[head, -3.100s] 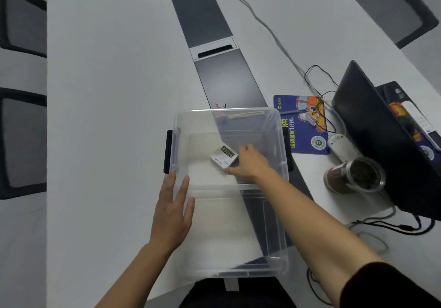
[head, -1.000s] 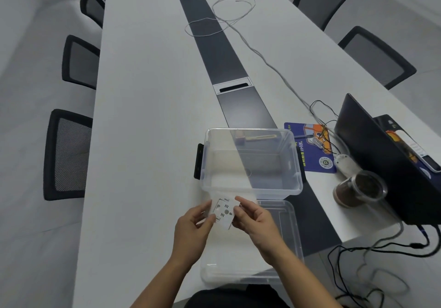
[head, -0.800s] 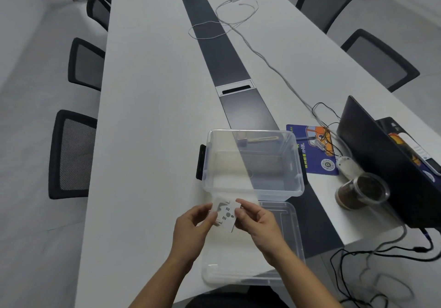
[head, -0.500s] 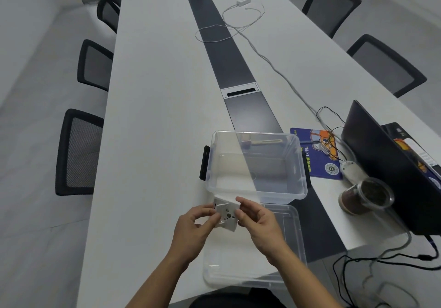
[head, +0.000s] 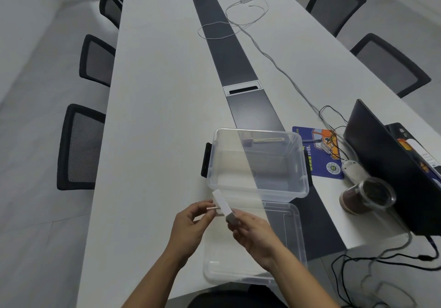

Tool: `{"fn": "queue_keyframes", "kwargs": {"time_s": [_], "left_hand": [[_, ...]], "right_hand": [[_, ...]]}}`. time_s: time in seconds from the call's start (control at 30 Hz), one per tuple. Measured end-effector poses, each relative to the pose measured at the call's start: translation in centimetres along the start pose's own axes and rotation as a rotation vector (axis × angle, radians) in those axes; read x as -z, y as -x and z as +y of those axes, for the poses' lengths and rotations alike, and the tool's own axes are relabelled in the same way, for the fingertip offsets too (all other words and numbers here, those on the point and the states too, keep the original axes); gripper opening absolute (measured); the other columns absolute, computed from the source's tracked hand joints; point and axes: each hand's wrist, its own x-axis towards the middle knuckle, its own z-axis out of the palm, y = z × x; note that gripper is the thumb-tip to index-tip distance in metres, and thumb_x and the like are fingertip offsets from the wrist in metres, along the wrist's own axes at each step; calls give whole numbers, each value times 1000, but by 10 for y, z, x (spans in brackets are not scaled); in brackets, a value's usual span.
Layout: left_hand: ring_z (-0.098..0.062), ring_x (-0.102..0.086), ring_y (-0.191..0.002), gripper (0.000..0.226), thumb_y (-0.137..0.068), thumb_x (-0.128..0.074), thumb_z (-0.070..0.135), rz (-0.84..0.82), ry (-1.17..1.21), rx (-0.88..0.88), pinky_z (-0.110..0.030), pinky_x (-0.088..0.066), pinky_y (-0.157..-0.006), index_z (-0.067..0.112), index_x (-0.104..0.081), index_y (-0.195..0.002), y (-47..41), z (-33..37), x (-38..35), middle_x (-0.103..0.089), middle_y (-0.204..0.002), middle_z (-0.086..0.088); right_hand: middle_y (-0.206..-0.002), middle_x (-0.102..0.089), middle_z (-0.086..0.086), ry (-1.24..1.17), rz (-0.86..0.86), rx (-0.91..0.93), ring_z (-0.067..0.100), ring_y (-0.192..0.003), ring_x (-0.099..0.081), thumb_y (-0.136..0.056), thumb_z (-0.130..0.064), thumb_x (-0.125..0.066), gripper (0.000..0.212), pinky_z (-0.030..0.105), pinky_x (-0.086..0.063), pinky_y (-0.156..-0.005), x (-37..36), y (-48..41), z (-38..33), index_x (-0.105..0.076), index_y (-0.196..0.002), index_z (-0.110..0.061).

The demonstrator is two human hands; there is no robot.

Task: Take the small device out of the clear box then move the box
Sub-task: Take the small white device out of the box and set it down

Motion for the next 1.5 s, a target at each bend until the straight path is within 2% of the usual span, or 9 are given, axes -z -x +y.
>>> {"fn": "queue_keyframes", "kwargs": {"time_s": [0.17,0.37,0.5,0.73,0.93,1.07,1.13,1.23,1.5], "left_hand": [[-5,-65,-117,36,-107,-39,21,-49,64,71,-31,-59,-89,27,-69,-126,4,-9,10,-72,-125,11],[11,-59,-117,42,-95,-66,25,-55,-64,27,-9,-51,-84,36,-61,-135,12,-32,21,-67,-127,23],[-6,-67,-112,38,-95,-66,13,60,2,133,-26,-57,-89,30,-64,-128,8,-57,34,-71,-125,13],[-18,-69,-103,27,-93,-68,11,223,163,396,-31,-56,-81,15,-69,-119,3,-101,60,-74,-114,-1],[-20,-66,-87,28,-93,-65,6,313,175,495,-35,-56,-85,6,-69,-121,-7,-120,86,-73,-100,-1],[-19,-67,-86,30,-95,-65,10,357,180,523,-37,-56,-87,4,-66,-125,-20,-129,101,-70,-99,1],[-20,-67,-85,26,-96,-64,12,360,179,511,-39,-57,-89,7,-67,-121,-28,-130,109,-70,-99,1],[-20,-67,-88,24,-97,-64,15,334,149,485,-41,-57,-91,11,-68,-119,-40,-129,121,-71,-102,-1],[-23,-67,-98,20,-98,-62,16,324,132,462,-41,-56,-88,15,-67,-117,-54,-129,137,-71,-107,-1]], "right_hand": [[-110,-77,8,9,16,62,23,-101,-67,-91,-16,-69,30,30,-55,-92,-1,-10,3,-70,-120,-7],[-106,-76,6,352,-48,126,22,-106,-71,-92,-21,-69,37,28,-57,-87,-12,-24,15,-64,-128,-25],[-108,-75,6,531,-107,72,23,-99,-69,-94,-23,-65,33,30,-59,-88,-22,-40,31,-67,-127,-27],[-117,-71,-9,775,-224,-120,10,-90,-57,-95,-32,-56,32,23,-52,-77,-44,-74,68,-69,-124,-33],[-72,-57,-11,994,-135,-64,12,-70,-50,-97,-36,-53,32,31,-44,-69,-69,-99,109,-75,-108,-15],[-67,-52,1,1130,-115,-22,16,-65,-46,-96,-41,-52,40,32,-40,-65,-84,-119,121,-67,-84,-6],[-81,-67,8,1148,-106,18,18,-75,-56,-96,-42,-52,36,35,-47,-72,-93,-125,119,-71,-90,-12],[-116,-71,5,1158,-91,36,22,-107,-64,-97,-40,-54,38,30,-46,-88,-106,-133,114,-67,-126,-18],[-122,-70,-2,1232,-110,73,17,-112,-61,-98,-45,-49,41,27,-43,-86,-120,-149,115,-61,-135,-31]]}}
